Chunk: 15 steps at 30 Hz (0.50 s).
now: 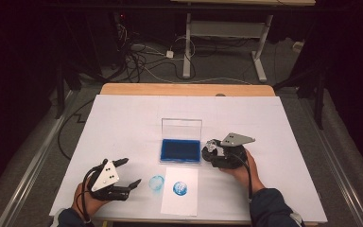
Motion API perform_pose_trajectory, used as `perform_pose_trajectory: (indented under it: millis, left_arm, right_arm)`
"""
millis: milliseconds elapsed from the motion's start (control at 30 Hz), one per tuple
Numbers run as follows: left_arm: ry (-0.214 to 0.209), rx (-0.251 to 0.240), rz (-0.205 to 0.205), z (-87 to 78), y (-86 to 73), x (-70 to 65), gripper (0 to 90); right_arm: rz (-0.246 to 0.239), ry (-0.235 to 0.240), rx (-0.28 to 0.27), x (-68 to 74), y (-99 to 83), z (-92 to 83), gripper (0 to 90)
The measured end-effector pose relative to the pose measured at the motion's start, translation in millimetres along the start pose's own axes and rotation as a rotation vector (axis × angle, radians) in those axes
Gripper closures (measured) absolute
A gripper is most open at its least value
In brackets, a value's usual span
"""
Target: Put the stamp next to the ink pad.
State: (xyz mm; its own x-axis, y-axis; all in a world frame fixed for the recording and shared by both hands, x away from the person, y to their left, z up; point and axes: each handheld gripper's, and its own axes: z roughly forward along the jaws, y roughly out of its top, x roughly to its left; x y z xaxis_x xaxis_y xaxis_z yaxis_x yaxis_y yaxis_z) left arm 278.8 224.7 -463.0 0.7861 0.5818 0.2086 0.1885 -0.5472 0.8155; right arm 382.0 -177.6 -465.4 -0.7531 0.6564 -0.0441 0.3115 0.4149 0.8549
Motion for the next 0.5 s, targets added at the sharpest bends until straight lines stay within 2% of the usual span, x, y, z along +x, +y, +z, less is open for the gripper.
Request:
perform_pose_trajectory:
  millis: [133, 400, 500]
  left_arm:
    - [0.000, 0.003, 0.003, 0.3, 0.2, -0.3, 19.7]
    - [0.002, 0.004, 0.004, 0.7, 0.1, -0.4, 19.6]
    - [0.004, 0.004, 0.005, 0.7, 0.3, -0.6, 19.6]
  right_arm:
    - [0.014, -0.005, -0.029, -0.1, 1.3, -3.1, 29.5]
    - [-0.023, -0.031, -0.067, 6.6, 6.3, -9.4, 21.7]
    - [-0.023, -0.043, -0.086, 7.7, 9.6, -14.2, 18.8]
